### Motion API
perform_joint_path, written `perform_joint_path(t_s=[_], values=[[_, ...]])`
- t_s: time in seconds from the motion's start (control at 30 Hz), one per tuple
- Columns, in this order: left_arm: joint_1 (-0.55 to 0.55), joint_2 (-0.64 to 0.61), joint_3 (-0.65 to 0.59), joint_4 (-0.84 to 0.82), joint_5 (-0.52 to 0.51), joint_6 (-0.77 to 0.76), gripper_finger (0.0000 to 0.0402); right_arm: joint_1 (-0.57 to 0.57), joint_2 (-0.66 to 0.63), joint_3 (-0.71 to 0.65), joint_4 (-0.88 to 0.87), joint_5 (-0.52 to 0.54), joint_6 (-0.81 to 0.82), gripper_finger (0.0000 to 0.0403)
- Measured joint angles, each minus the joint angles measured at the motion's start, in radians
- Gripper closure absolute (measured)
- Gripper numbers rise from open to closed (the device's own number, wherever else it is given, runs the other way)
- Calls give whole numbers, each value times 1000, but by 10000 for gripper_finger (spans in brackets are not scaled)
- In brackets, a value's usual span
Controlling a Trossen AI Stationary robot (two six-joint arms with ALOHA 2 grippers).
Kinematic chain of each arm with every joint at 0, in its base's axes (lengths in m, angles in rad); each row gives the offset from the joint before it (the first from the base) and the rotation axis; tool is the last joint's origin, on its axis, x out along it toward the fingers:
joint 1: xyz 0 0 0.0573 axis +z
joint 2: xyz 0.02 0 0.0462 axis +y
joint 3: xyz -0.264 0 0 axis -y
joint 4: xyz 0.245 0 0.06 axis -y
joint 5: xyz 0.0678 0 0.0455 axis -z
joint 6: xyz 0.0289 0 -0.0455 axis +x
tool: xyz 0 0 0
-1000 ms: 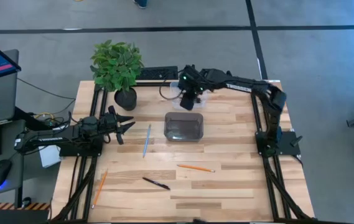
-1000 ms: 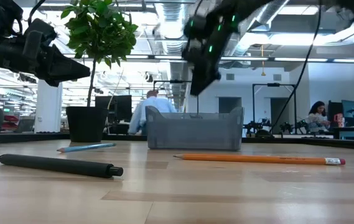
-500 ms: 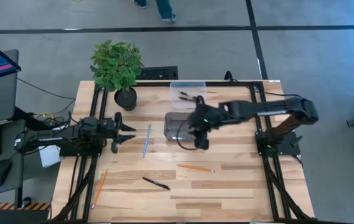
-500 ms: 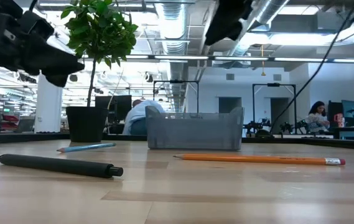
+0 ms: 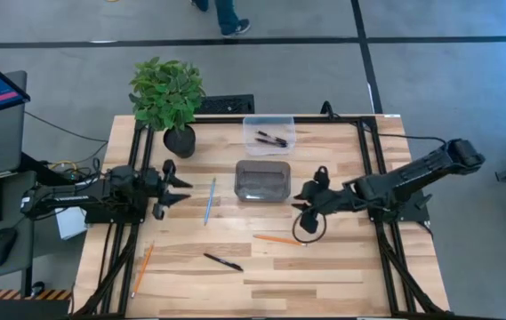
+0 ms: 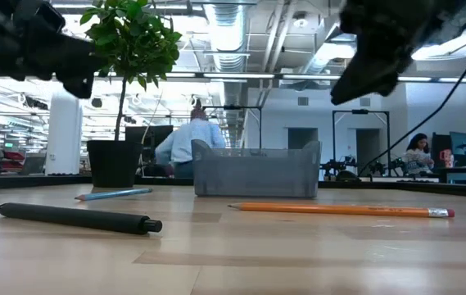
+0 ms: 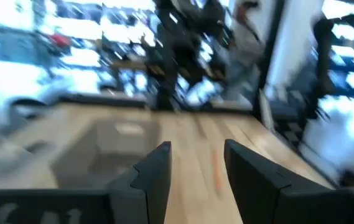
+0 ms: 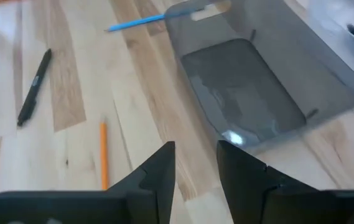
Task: Sort pens & pencils
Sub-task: Put the black pen into the transparent bin
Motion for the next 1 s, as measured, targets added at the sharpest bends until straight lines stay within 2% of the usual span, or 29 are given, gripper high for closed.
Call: perform_joint_path(t_s=[0.13, 0.23, 0.57, 0.67, 0.8, 1.0], values=[[0, -1, 2, 63, -104, -53, 261, 50, -16, -34, 4, 104, 28, 257], [0, -1, 2, 62, -137, -62, 261, 73, -9, -34, 3, 165, 28, 256], [0, -1, -5, 31, -130, -76, 260, 60, 1, -34, -24, 201, 25, 260], [-8, 5, -13, 19, -102, -122, 259, 53, 1, -34, -34, 222, 20, 262], [-54, 56, 4, 19, -47, -47, 259, 36, 1, -34, -33, 235, 17, 260], [-164, 224, 67, 6, -111, 47, 259, 6, 1, -34, -33, 235, 17, 257]])
